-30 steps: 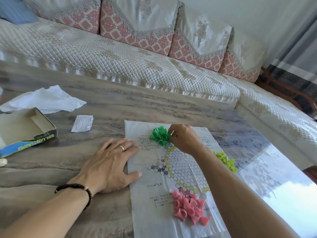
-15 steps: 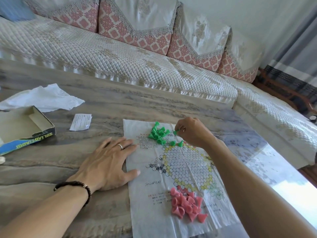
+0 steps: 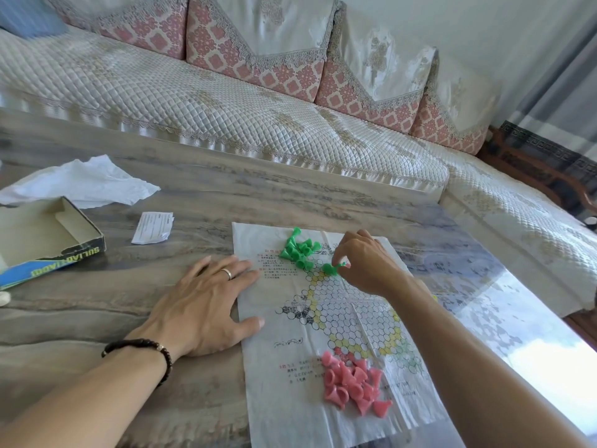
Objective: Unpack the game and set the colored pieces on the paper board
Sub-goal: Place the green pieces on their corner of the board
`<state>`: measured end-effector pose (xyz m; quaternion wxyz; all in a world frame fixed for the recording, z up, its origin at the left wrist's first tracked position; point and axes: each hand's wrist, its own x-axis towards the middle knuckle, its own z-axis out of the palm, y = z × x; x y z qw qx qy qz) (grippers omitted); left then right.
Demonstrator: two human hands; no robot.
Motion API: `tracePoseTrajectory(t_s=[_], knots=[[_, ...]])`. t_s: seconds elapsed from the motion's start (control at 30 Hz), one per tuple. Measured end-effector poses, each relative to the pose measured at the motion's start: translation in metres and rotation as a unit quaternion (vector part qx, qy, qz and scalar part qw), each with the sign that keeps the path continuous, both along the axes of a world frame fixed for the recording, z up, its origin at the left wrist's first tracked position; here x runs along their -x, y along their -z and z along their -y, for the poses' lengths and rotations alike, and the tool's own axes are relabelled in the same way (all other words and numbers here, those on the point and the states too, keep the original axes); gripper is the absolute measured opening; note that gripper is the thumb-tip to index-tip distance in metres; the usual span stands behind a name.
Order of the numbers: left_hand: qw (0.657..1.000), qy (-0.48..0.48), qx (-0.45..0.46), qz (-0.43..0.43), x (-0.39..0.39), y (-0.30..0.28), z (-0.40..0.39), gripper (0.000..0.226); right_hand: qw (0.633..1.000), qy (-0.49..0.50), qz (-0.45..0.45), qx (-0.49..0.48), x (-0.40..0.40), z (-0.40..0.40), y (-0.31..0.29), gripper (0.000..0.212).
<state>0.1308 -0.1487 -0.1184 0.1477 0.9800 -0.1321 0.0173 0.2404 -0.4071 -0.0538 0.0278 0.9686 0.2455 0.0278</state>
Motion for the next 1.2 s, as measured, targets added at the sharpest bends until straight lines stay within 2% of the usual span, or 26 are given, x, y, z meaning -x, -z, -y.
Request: tracePoseTrajectory(t_s=[0.67, 0.83, 1.03, 1.2], knots=[[1.0, -0.006, 0.023, -0.002, 0.0, -0.001, 0.0, 0.096, 1.0, 0.005, -0.023, -0.006, -0.006, 0.001, 0.006, 0.014], [1.0, -0.006, 0.024, -0.001, 0.001, -0.003, 0.0, 0.097, 0.998, 0.021, -0.007, -0.052, -0.003, -0.006, 0.0, 0.026], [1.0, -0.008, 0.019, -0.001, 0.001, -0.003, 0.0, 0.098, 1.0, 0.017, 0.004, -0.007, -0.008, -0.025, 0.005, 0.022], [1.0, -0.008, 0.014, -0.004, 0.001, -0.003, 0.0, 0.088, 0.999, 0.036, 0.0, -0.022, -0.017, -0.036, 0.013, 0.032]])
